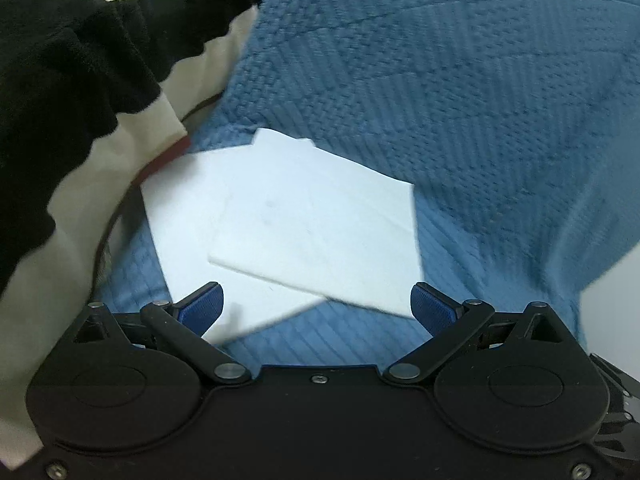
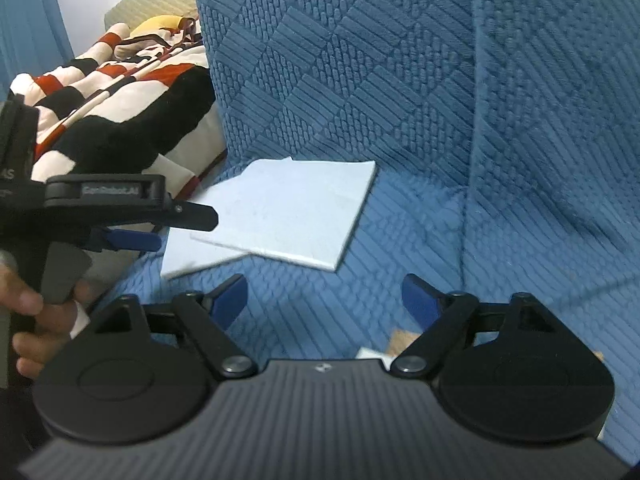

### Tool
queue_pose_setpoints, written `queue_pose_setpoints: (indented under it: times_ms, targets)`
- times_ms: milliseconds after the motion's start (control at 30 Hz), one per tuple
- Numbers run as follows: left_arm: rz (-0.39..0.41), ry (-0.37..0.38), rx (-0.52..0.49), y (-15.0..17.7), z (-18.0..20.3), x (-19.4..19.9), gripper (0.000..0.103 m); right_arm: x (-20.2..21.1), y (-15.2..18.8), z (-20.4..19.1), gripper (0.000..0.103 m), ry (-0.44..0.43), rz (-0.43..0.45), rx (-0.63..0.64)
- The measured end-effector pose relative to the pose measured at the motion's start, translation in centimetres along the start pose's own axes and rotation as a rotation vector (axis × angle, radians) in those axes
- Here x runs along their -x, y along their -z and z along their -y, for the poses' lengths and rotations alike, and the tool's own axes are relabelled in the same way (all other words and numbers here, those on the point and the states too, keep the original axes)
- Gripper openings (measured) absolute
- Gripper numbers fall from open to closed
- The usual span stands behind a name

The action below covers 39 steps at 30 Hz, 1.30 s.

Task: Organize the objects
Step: 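Lower both open grippers around the edge of the white sheet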

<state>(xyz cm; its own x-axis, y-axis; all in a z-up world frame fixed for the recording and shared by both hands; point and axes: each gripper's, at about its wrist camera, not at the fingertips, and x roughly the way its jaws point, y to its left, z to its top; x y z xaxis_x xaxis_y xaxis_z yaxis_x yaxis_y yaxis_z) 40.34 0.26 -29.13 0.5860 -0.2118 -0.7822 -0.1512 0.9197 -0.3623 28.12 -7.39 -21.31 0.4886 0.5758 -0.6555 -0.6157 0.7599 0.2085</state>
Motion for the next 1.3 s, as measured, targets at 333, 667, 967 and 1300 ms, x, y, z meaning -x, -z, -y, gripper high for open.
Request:
queue_pose_setpoints:
  times_ms: [333,667,967,1300]
  targets:
    - [-0.027,-0.027,0.076,-2.7,-1.6,-2.9,0.100,-5.3,-1.5,2.0,0.074,-0.081,-0.091,-0.154]
    - [-0.041,-0.127,-0.004,-3.8,-2.0,-5.4,0.098,-9.5,-2.5,2.8,0.071,-0.106,-0.169,-0.229]
    - [-0.058,-0.078,-0.003,-5.2,-2.2,-6.4,0.097,-11.0,-3.5,3.9,0.071,-0.183,-0.180,-0.300]
    - [-0.064,0.000,0.039,-5.7,-2.5,-6.4,0.096,-12.3,-2.3,8.4,0.072,-0.443,-0.172,-0.693]
